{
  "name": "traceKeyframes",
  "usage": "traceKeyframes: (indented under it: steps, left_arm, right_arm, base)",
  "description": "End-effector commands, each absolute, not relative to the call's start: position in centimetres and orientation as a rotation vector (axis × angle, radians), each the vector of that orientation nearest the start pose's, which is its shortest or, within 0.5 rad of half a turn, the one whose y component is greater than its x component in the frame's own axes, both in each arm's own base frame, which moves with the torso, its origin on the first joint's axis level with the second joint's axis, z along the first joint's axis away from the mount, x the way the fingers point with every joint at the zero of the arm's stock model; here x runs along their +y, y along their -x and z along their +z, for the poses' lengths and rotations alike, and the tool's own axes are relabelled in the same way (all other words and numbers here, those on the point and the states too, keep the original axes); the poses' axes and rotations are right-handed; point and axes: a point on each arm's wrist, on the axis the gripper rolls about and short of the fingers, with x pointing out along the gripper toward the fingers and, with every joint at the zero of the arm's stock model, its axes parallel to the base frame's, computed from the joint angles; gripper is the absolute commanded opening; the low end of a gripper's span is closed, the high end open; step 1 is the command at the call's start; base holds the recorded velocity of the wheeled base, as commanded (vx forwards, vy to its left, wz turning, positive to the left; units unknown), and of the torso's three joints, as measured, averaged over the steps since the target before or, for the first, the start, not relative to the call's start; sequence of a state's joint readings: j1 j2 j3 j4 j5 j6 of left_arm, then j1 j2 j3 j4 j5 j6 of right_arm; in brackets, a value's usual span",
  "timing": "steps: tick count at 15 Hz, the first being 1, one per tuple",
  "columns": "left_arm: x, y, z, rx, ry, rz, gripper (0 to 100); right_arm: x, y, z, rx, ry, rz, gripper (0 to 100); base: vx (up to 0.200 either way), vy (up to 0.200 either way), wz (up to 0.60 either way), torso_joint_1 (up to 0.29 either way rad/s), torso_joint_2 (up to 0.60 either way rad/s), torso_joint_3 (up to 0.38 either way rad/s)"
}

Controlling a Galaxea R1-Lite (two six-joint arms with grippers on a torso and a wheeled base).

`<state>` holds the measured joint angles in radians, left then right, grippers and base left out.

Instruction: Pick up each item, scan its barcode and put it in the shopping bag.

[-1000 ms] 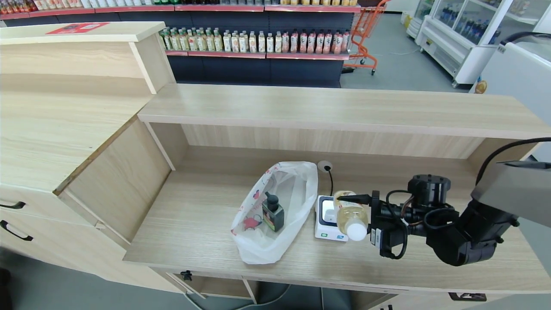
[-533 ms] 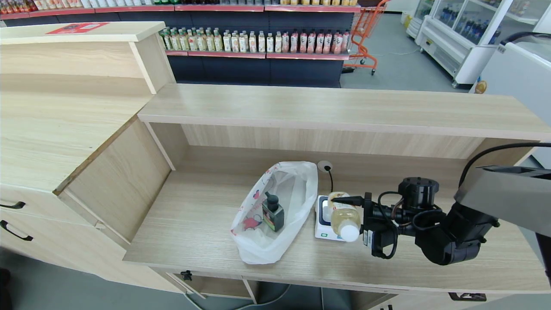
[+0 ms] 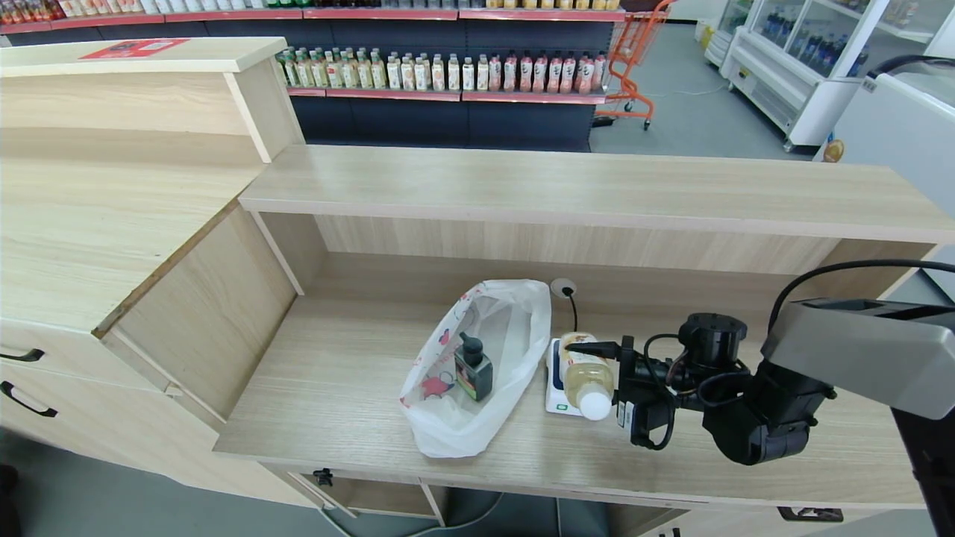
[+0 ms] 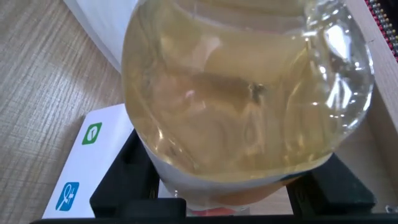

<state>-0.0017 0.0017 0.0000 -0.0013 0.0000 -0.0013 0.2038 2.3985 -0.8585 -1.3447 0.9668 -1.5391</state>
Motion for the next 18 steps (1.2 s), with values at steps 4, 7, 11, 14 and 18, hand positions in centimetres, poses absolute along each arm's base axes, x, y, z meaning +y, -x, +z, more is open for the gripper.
traceKeyframes:
  steps: [4,7,11,14,18]
  left_arm:
    - [0.0,2.3,7.6,0.000,0.002,-0.002,100]
    - [0.0,2.3,7.6,0.002,0.002,-0.002,100]
    - [0.0,2.3,7.6,0.000,0.002,-0.002,100]
    - [0.0,2.3,7.6,0.002,0.002,-0.002,100]
    - [0.0,2.3,7.6,0.000,0.002,-0.002,100]
  right_arm:
    - [9.9,-38.1,0.2,-0.716,1.258,1.065,0]
    - [9.8,-38.1,0.2,-0.713,1.264,1.061,0]
    - [9.6,-38.1,-0.1,-0.704,1.265,1.059,0]
    - [9.6,-38.2,-0.4,-0.699,1.261,1.063,0]
    - [9.7,-38.9,-0.6,-0.709,1.264,1.054,0]
  base:
    - [0.000,0.000,0.00,0.000,0.00,0.000]
    - [0.000,0.000,0.00,0.000,0.00,0.000]
    - [0.000,0.000,0.00,0.000,0.00,0.000]
    - [0.000,0.000,0.00,0.000,0.00,0.000]
    - [0.000,0.000,0.00,0.000,0.00,0.000]
